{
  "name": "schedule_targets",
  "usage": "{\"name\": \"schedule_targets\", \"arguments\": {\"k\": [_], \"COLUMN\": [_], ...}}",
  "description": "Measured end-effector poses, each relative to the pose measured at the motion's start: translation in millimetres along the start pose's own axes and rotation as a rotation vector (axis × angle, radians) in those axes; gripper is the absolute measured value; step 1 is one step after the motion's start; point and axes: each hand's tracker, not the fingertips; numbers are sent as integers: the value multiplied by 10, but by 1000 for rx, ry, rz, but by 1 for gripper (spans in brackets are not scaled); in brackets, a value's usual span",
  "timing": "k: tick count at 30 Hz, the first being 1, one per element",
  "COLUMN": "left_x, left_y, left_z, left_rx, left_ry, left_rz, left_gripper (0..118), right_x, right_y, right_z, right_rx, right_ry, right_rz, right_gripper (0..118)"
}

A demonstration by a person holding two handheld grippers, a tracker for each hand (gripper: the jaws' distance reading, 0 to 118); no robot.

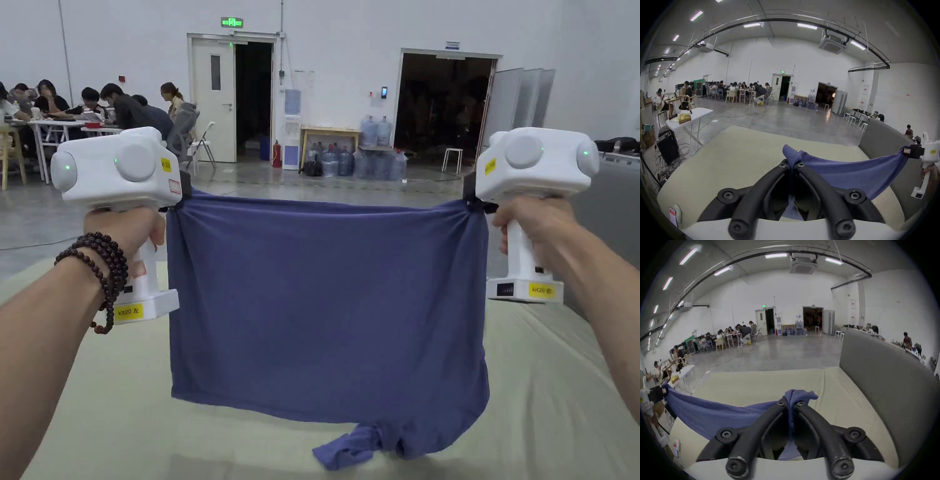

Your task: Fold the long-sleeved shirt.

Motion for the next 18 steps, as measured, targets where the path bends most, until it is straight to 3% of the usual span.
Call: {"name": "schedule_targets", "arguments": {"k": [8,11,18], "left_x": [-231,-333,-538], "left_y": [-452,-925,-2267], "left_z": [813,1091,1858], "left_rx": [45,-14,-126], "left_ry": [-79,-90,-66], "left_rz": [-18,-31,-43], "left_gripper": [0,0,0], "right_x": [148,213,381], "right_y": [-629,-1051,-2400], "right_z": [821,1044,1691], "right_rx": [8,-23,-130], "right_ry": [52,82,116], "right_rz": [56,54,134], "right_gripper": [2,2,2]}}
